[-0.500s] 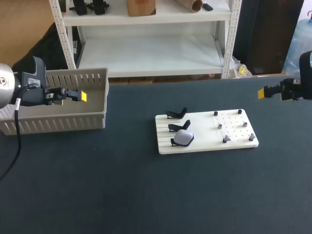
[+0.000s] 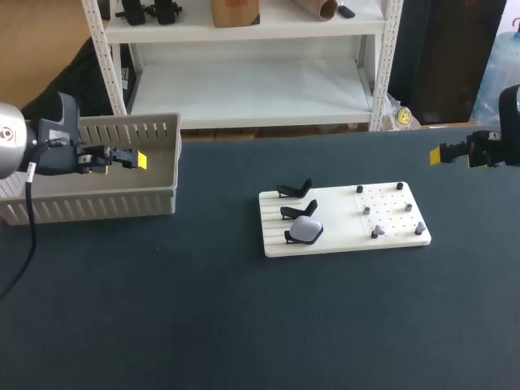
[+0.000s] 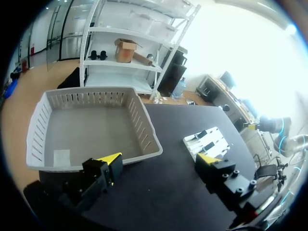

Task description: Pick up each earbud case from the left stands, insert the matching earbuds, close the lid, and place the case in the box.

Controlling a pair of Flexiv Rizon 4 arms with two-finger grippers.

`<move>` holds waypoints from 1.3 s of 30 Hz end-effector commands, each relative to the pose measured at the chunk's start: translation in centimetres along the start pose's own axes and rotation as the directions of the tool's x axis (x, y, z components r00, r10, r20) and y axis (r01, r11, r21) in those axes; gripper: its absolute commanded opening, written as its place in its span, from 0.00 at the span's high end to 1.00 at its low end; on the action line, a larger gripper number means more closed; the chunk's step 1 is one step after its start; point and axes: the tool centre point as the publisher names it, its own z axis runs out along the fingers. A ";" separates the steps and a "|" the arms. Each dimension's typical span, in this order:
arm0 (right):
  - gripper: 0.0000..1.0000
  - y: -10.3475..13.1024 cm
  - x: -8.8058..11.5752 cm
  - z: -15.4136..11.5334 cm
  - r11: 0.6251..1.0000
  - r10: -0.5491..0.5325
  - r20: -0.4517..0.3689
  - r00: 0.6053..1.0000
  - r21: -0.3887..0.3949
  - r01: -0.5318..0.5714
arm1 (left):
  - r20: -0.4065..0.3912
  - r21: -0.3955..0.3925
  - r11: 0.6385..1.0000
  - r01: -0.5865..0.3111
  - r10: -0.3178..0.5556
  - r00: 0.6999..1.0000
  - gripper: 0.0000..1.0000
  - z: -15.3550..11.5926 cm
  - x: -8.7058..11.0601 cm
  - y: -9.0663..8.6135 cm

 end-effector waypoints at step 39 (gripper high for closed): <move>0.00 0.0 0.0 0.0 1.000 0.000 0.000 1.000 0.000 0.000 | 0.288 0.696 0.234 -0.679 0.775 0.563 0.00 -2.7 0.4 -5.7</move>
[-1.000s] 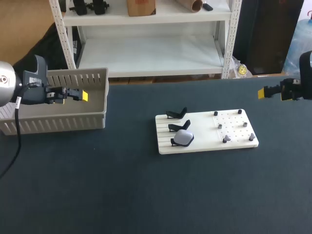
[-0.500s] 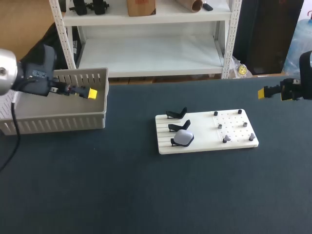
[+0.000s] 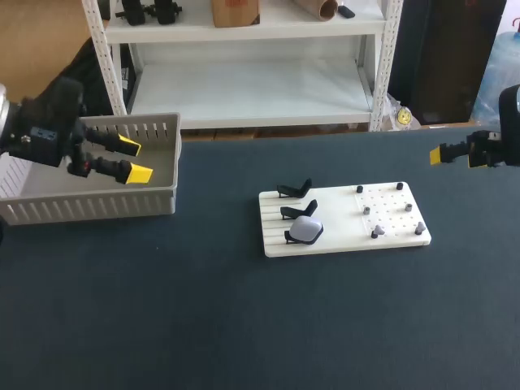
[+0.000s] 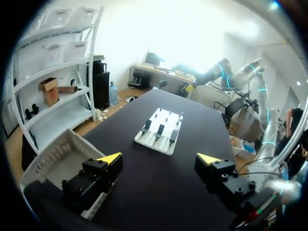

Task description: Pick up each earbud case from the left stands, insert the matching earbuds, close the lid, and place the case in the box.

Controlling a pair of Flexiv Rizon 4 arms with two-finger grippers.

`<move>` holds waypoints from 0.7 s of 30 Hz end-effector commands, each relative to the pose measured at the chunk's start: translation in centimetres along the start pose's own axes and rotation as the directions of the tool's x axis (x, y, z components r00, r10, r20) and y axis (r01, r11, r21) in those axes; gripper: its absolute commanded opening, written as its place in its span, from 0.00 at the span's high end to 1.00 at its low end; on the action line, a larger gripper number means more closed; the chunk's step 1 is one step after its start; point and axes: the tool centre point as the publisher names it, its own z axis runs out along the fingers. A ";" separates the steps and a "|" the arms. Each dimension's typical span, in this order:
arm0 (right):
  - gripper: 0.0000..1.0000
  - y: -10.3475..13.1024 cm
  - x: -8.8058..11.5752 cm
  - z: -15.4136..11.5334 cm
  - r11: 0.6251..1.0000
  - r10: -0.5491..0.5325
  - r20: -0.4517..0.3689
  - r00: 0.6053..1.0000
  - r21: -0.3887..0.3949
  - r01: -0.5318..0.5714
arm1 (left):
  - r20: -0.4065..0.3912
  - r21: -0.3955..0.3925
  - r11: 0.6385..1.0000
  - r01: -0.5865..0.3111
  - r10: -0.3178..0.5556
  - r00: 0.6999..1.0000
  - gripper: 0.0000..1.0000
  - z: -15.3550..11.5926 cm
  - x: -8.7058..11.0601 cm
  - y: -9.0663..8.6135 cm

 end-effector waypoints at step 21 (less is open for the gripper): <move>0.00 0.0 0.0 0.0 1.000 0.000 0.000 1.000 0.000 0.000 | -0.002 0.264 0.896 -0.356 0.370 0.929 0.00 1.9 -1.0 -1.7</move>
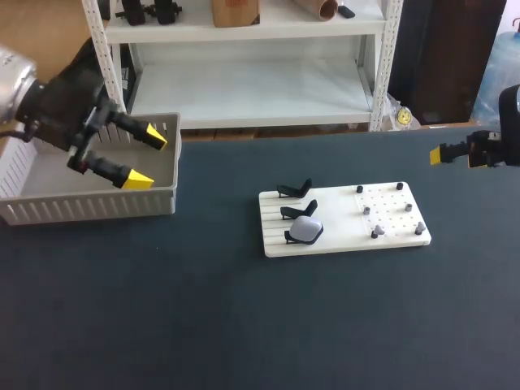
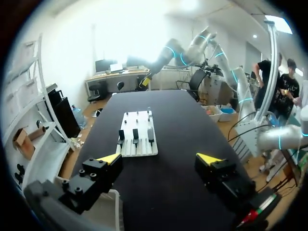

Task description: Pick up each earbud case from the left stands, insert the matching earbuds, close the lid, and place the case in the box.

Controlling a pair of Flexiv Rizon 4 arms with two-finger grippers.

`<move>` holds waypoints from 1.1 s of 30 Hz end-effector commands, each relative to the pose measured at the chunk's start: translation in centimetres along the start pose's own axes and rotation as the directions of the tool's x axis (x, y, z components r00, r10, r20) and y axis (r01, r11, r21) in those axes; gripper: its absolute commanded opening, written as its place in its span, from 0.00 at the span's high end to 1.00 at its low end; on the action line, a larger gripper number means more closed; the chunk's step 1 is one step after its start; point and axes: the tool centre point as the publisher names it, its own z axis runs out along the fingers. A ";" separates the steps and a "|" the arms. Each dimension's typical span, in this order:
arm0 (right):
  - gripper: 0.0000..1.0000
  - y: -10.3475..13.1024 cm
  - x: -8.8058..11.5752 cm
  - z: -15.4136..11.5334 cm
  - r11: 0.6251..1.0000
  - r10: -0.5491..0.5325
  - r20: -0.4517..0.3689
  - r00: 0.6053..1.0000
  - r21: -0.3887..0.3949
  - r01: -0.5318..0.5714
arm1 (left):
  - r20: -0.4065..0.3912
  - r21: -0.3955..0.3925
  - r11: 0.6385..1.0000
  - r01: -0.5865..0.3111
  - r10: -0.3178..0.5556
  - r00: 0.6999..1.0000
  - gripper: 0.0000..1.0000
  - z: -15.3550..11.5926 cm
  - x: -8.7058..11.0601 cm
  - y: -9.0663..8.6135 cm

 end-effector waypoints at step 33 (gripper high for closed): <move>0.00 0.0 0.0 0.0 1.000 0.000 0.000 1.000 0.000 0.000 | 0.057 -0.279 0.955 0.097 -0.085 0.995 0.00 4.1 0.5 -0.9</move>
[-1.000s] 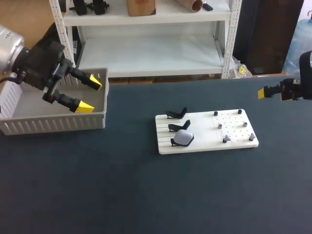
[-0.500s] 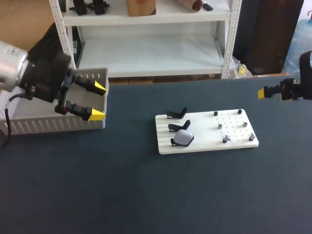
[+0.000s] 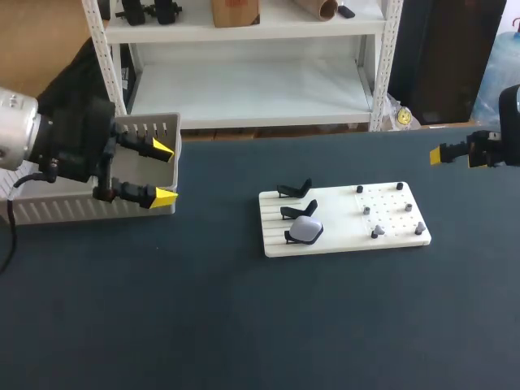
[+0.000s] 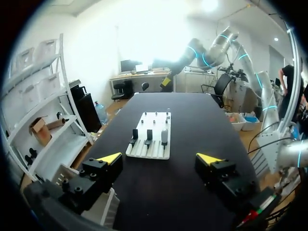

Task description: Pick up each earbud case from the left stands, insert the matching earbuds, close the lid, and place the case in the box.

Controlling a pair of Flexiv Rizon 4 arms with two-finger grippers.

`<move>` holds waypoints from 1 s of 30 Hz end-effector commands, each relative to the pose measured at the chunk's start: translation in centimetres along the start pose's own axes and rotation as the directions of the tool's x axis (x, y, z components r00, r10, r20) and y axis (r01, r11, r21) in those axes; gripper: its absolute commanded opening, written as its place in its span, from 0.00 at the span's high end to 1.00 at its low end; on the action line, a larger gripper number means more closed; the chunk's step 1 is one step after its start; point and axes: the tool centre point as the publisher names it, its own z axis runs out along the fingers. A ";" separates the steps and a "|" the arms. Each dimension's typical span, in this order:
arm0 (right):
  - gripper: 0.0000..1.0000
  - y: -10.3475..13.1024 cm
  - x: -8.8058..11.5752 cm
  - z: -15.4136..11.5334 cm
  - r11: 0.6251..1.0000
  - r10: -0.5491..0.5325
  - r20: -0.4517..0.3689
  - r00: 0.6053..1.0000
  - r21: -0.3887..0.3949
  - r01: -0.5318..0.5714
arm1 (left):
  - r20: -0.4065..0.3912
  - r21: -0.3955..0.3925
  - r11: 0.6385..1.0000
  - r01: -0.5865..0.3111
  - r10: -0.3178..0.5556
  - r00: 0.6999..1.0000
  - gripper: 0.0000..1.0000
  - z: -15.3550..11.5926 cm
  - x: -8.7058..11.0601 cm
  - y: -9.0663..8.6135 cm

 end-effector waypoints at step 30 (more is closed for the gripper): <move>0.00 0.0 0.0 0.0 1.000 0.000 0.000 1.000 0.000 0.000 | -0.026 -0.062 0.998 0.017 -0.019 0.999 0.00 12.3 0.7 -2.2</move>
